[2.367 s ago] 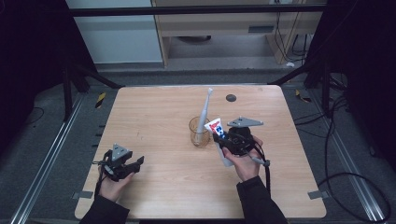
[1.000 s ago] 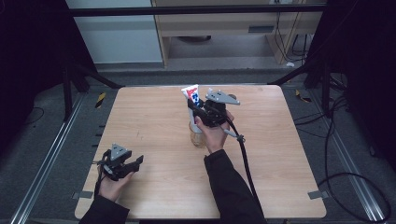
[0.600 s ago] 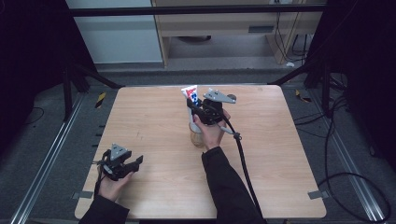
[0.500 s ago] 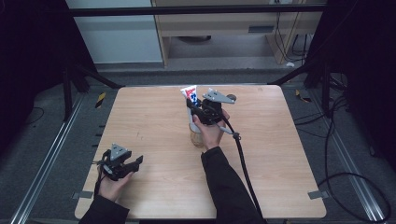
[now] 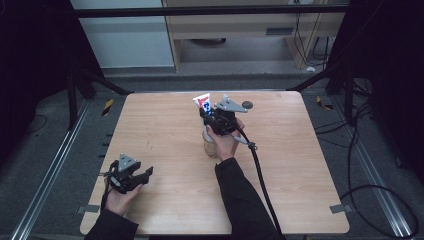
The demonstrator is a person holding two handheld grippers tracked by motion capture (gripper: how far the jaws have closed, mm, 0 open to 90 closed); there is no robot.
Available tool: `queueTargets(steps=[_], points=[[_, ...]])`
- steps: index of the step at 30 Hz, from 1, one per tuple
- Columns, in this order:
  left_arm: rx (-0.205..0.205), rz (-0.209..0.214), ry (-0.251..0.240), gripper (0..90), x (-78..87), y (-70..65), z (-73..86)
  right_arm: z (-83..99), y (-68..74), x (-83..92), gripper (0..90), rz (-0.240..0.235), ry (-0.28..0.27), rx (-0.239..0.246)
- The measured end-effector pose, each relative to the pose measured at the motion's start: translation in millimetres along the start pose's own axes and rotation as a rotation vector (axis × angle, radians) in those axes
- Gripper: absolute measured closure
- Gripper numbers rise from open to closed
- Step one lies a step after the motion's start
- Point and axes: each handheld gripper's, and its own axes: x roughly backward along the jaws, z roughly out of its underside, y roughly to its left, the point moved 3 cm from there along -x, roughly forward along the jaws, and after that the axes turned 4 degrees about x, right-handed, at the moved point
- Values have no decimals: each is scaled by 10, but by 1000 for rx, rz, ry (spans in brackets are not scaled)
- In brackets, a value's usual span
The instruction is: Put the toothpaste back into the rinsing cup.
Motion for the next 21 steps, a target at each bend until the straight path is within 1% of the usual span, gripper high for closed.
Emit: queueTargets(steps=[1,4,7,8,10,14,17,21], points=[[5,-1,-5,447,0,-2,-2,8,3,-3,691,1,4,1],[2,-1,-3,447,4,3,-3,28,9,-13,690,3,7,12],[5,-1,-3,447,-1,3,0,108,3,-16,689,10,4,10],[5,-1,-3,447,-1,3,0,108,3,-16,689,10,4,10],[-1,-1,-1,447,-2,-3,-3,169,-5,-5,689,7,-3,6],[-1,-2,0,448,-4,-4,-2,197,11,6,687,5,-8,16],[-2,-3,-1,448,-1,-2,-3,230,22,8,684,4,-2,28],[-2,-5,0,448,-4,-1,-1,269,14,22,680,7,3,29]])
